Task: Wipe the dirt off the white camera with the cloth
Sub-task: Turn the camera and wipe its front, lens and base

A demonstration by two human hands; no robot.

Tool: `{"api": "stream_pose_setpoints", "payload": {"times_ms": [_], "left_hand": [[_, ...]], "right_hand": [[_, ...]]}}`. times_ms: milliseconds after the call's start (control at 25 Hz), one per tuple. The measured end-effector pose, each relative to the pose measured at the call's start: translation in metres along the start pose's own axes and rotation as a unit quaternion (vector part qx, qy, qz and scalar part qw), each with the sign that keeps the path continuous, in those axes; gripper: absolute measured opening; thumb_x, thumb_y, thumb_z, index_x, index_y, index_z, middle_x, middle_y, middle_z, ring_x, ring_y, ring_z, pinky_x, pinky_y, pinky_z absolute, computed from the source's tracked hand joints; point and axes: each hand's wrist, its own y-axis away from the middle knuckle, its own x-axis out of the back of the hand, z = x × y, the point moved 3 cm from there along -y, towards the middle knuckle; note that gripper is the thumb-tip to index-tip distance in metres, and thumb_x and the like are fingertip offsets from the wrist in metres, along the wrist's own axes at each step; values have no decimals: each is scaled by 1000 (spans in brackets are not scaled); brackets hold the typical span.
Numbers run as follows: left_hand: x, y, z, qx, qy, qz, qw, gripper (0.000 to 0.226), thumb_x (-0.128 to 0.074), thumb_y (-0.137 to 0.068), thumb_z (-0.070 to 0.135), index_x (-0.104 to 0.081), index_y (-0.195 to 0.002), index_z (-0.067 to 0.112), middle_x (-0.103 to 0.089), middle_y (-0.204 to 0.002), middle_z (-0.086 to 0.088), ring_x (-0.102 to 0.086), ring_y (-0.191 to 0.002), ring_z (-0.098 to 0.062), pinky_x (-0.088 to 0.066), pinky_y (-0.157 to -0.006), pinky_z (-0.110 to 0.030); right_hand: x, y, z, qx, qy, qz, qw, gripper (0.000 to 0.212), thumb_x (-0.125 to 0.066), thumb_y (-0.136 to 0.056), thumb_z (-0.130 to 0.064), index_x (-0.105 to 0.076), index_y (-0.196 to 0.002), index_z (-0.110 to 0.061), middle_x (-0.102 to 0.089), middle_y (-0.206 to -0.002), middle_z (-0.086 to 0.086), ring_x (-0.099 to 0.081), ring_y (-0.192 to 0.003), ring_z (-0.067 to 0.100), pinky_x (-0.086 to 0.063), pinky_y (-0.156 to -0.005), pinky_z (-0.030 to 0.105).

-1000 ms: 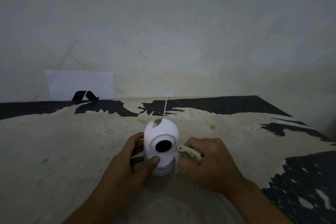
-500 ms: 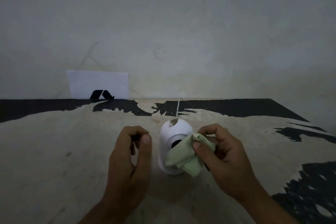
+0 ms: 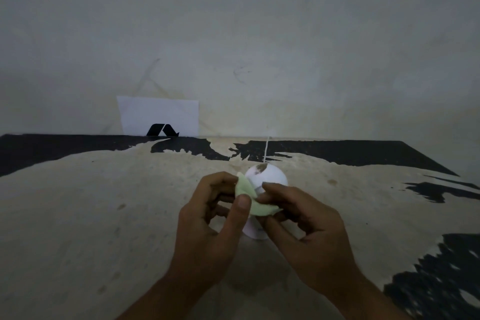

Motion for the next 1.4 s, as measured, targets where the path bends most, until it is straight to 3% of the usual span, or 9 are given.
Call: {"api": "stream_pose_setpoints", "payload": {"times_ms": [280,440,600,680,880,1000,1080,1200,1400], "left_hand": [[0,-10,-4,4,-40,-40,998,31,-63,-83,15,-59,-112,23,-67,-105,9,-64,-91,-9,-56,-71,-24],[0,-14,-2,-9,-43,-75,996,36,-60,-81,27,-58,-117,20,-65,-110,9,-62,-98,-5,-54,-79,-19],[2,-20,-2,-38,-96,-82,991,31,-57,-78,37,-64,-103,22,-57,-106,11,-57,-98,-8,-50,-80,-17],[2,-21,-2,-42,-97,-86,991,25,-56,-79,35,-63,-100,23,-59,-107,12,-57,-101,-6,-50,-84,-18],[2,-24,-3,-62,-91,-39,993,21,-55,-88,17,-62,-108,19,-61,-98,7,-59,-89,-6,-49,-72,-14],[-2,-25,-4,-41,-91,-46,994,29,-52,-90,18,-57,-119,22,-58,-99,10,-57,-87,-2,-44,-69,-8],[-3,-27,-7,19,-54,-46,997,29,-54,-84,28,-53,-112,34,-63,-99,10,-62,-89,-3,-51,-72,-15],[-2,-31,-9,62,3,-31,998,17,-60,-78,29,-53,-94,29,-70,-89,1,-68,-83,-13,-57,-66,-30],[-4,-35,-3,50,-27,-54,997,16,-64,-80,25,-68,-95,27,-71,-89,10,-67,-82,-13,-57,-64,-33]], "right_hand": [[4,0,6,-25,-33,-8,999,37,-57,-86,-14,-61,-123,-14,-69,-117,-9,-66,-106,7,-54,-86,20],[1,1,5,-47,-76,-20,996,36,-57,-86,-15,-62,-121,-22,-68,-116,-17,-65,-106,7,-52,-87,17],[1,1,8,-71,-103,-21,992,35,-59,-86,-20,-61,-117,-35,-68,-113,-20,-65,-105,6,-52,-87,16],[4,0,10,-68,-78,-16,995,33,-58,-86,-21,-62,-117,-32,-68,-112,-19,-66,-104,7,-53,-85,17],[14,-2,29,-96,51,44,993,24,-58,-91,-32,-58,-115,-33,-61,-110,-25,-59,-103,2,-49,-75,13],[10,1,42,-195,48,-3,980,53,-55,-77,-58,-46,-126,-40,-53,-124,-28,-50,-113,-7,-45,-85,13],[3,3,45,-222,20,-39,974,65,-58,-71,-63,-41,-130,-42,-53,-126,-30,-49,-115,-11,-45,-90,19],[-6,4,44,-211,-3,-60,976,64,-64,-76,-58,-37,-132,-41,-49,-125,-38,-49,-114,-15,-45,-90,17],[-6,4,43,-198,-7,-61,978,64,-64,-78,-50,-37,-134,-36,-46,-129,-37,-50,-114,-13,-45,-89,7]]}}
